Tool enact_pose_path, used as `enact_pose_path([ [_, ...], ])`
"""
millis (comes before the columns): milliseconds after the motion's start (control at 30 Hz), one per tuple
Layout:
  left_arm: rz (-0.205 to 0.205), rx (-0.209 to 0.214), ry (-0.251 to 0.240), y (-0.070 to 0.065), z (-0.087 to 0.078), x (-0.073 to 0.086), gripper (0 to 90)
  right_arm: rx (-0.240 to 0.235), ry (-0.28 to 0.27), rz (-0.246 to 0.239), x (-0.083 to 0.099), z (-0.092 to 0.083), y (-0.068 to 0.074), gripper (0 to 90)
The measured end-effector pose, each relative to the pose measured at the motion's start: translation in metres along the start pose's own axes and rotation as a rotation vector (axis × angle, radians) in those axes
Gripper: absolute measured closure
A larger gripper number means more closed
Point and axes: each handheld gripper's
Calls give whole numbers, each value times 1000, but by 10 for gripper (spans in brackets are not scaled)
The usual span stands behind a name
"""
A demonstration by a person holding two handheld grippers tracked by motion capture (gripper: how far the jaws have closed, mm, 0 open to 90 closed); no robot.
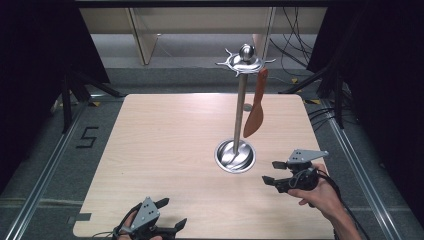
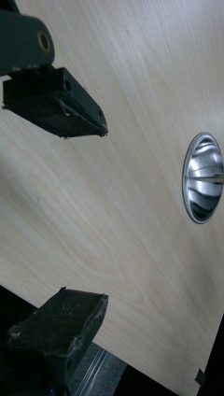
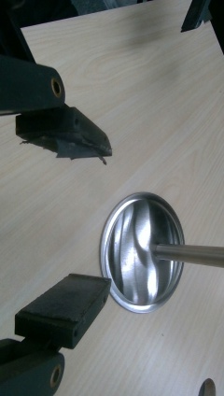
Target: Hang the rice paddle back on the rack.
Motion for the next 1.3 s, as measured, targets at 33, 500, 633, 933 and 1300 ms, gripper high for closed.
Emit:
enact_pose_path([
  [33,2,1,0,0,0,0,148,-7,9,9,2,1,0,315],
  [500,16,1,4,1,0,0,148,-30,30,67,21,9,12,301],
  [633,-1,10,-7,0,1,0,148,-40,17,81,25,10,15,299],
  [933,0,5,-4,-1,0,0,148,-45,44,93,31,8,25,297],
  [1300,2,4,-4,-1,0,0,147,-86,31,65,36,7,29,302],
])
Point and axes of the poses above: each handheld gripper's, and its own axes: z roughly forward along the jaws, x roughly out of its underside, y roughly to its left, and after that the axes turned 11 degrees about -z, right-handed
